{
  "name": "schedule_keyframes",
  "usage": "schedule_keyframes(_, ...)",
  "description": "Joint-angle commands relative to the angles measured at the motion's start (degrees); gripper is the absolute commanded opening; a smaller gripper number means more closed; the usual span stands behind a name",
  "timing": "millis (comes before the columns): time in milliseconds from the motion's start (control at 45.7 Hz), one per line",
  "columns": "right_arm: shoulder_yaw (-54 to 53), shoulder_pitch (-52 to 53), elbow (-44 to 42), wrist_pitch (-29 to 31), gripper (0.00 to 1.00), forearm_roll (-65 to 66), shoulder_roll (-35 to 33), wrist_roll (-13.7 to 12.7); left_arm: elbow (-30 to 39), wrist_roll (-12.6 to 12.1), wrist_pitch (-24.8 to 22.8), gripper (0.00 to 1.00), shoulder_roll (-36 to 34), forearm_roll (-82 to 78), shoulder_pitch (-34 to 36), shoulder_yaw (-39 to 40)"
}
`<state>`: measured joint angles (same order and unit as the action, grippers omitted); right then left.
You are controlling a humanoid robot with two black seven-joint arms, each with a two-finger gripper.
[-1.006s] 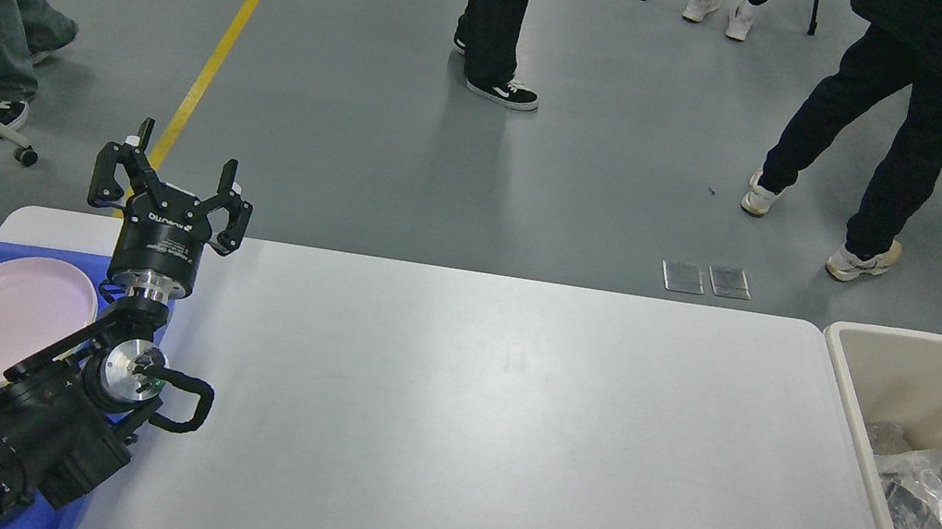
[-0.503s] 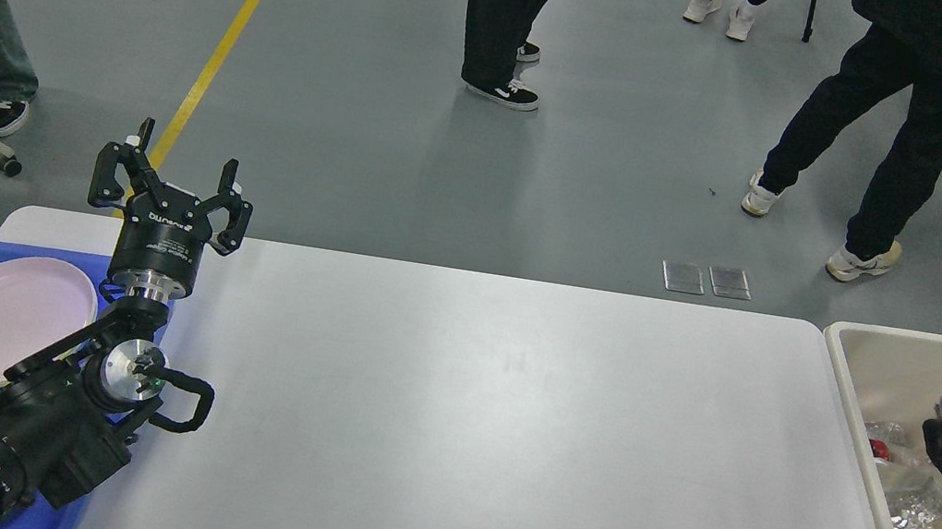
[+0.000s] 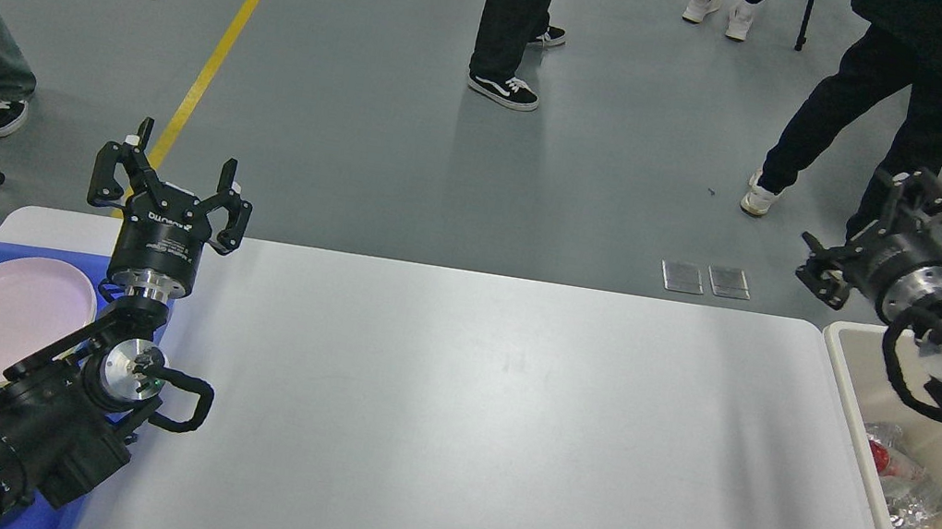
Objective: Tidy desktop
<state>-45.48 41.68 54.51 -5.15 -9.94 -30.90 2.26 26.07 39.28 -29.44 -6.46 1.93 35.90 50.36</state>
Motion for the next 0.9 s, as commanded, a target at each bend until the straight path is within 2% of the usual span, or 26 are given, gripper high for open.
schedule_keyframes(0,-7.43,-4.59,0.16,3.21,1.00,4.65,5.94,0.64,-0.05,0.00,0.00,0.97,0.04,0.00,0.05,0.00)
schedule_keyframes(66,-8.49,-7.04,-0.28,3.74,1.00,10.70,8.92,4.67,0.03,0.00,0.00,0.97,0.04,0.00,-0.04,0.00)
schedule_keyframes(175,-10.15,-10.74,-1.16,3.83,1.00,20.38,13.58,15.56,-0.05,0.00,0.00,0.97,-0.04,0.00,-0.04,0.00)
schedule_keyframes(241,-12.26,-12.76,-2.30,4.44,1.00,21.19,16.13,18.83,-0.05,0.00,0.00,0.97,0.04,0.00,-0.04,0.00)
schedule_keyframes(437,-16.31,-15.93,-3.18,7.34,1.00,21.27,18.51,20.59,0.03,0.00,0.00,0.97,-0.04,0.00,-0.04,0.00)
schedule_keyframes(612,-15.70,-17.24,-6.61,7.34,1.00,21.45,18.07,24.81,0.03,0.00,0.00,0.97,-0.13,0.00,-0.04,0.00)
schedule_keyframes(875,-15.69,-18.65,-6.35,7.25,1.00,21.63,17.90,25.07,-0.05,0.00,0.00,0.97,-0.04,0.00,-0.04,0.00)
